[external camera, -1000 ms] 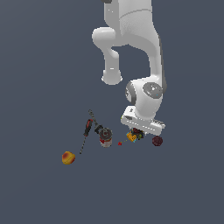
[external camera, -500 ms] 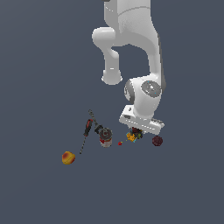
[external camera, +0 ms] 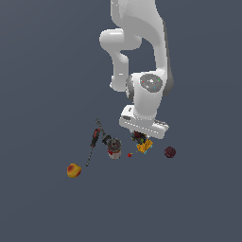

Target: Pick up a designated object from a clutter of objects.

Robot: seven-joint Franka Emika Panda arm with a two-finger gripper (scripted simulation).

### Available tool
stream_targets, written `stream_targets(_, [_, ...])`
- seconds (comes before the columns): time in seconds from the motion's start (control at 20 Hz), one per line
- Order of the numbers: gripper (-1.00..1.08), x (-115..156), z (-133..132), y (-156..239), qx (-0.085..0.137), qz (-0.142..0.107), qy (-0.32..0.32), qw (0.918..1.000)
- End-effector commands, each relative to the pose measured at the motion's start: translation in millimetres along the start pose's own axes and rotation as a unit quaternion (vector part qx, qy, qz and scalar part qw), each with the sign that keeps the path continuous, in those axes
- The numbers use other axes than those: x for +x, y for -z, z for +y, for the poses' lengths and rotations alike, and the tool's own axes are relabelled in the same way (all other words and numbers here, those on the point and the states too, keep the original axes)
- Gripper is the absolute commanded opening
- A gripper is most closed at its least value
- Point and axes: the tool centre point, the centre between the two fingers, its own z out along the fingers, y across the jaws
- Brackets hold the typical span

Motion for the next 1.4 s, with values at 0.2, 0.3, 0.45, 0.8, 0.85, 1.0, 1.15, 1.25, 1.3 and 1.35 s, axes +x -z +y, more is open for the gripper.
stream_targets(0.2, [-1.0, 13.0, 53.2, 51.1, 0.001, 0.0, 0.0, 1.0])
stream_targets(0.3, [-1.0, 17.3, 71.5, 68.7, 0.001, -0.001, 0.0, 1.0])
stream_targets(0.45, [-1.0, 24.0, 98.8, 95.2, 0.001, -0.001, -0.001, 1.0])
stream_targets(0.8, [-1.0, 40.5, 162.4, 156.3, 0.001, -0.002, -0.001, 1.0])
stream_targets(0.85, [-1.0, 42.8, 171.2, 165.0, 0.001, -0.002, -0.001, 1.0])
stream_targets(1.0, [-1.0, 50.2, 196.7, 189.6, 0.001, -0.002, -0.001, 1.0])
stream_targets(1.15, [-1.0, 57.0, 219.0, 211.3, 0.0, -0.002, -0.001, 1.0])
stream_targets(1.25, [-1.0, 61.1, 231.4, 223.3, 0.0, -0.002, -0.001, 1.0])
stream_targets(1.3, [-1.0, 63.0, 236.7, 228.6, -0.001, -0.002, -0.001, 1.0])
stream_targets(1.35, [-1.0, 64.8, 241.7, 233.5, -0.001, -0.002, -0.001, 1.0])
